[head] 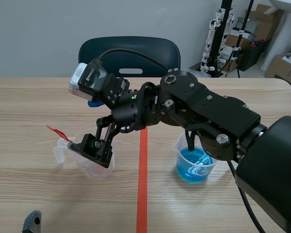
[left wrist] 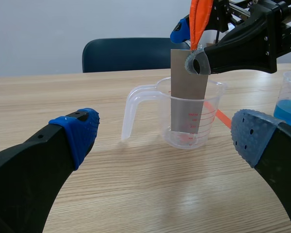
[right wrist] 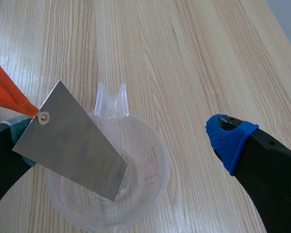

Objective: Do the redox reaction experiment. return to the home posture

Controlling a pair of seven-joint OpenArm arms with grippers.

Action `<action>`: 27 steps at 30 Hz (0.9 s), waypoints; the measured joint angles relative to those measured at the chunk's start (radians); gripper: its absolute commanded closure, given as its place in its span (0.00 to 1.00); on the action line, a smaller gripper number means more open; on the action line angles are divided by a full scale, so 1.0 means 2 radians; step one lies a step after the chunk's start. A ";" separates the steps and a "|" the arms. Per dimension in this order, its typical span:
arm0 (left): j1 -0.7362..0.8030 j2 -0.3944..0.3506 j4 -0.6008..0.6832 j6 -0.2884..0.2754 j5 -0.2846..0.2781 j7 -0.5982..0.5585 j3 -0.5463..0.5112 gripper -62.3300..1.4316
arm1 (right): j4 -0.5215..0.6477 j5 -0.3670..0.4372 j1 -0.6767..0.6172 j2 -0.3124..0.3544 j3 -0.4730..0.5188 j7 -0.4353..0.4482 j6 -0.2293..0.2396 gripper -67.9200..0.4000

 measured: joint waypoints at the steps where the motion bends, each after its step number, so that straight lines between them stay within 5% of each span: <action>1: 0.000 0.000 0.000 0.000 0.000 0.000 0.000 0.08 | 0.000 0.000 0.000 0.000 0.000 0.000 0.000 0.00; 6: 0.002 -0.016 0.000 0.000 0.002 0.002 0.000 0.08 | 0.000 0.000 0.000 0.000 0.000 0.000 0.000 0.00; 14: 0.019 -0.066 0.000 0.009 0.000 0.118 0.000 0.08 | 0.002 0.000 0.000 0.000 0.000 0.006 0.000 0.00; 20: 0.046 -0.091 0.007 0.007 -0.007 0.068 0.000 0.08 | 0.033 0.022 0.000 0.000 0.000 0.006 0.000 0.00; 23: 0.069 -0.110 0.046 0.008 -0.008 0.100 0.000 0.08 | 0.054 0.035 0.000 0.000 0.000 0.006 0.001 0.00; 27: 0.100 -0.147 0.148 0.009 -0.063 0.173 0.000 0.08 | 0.083 0.051 0.000 0.000 0.000 0.002 0.018 0.00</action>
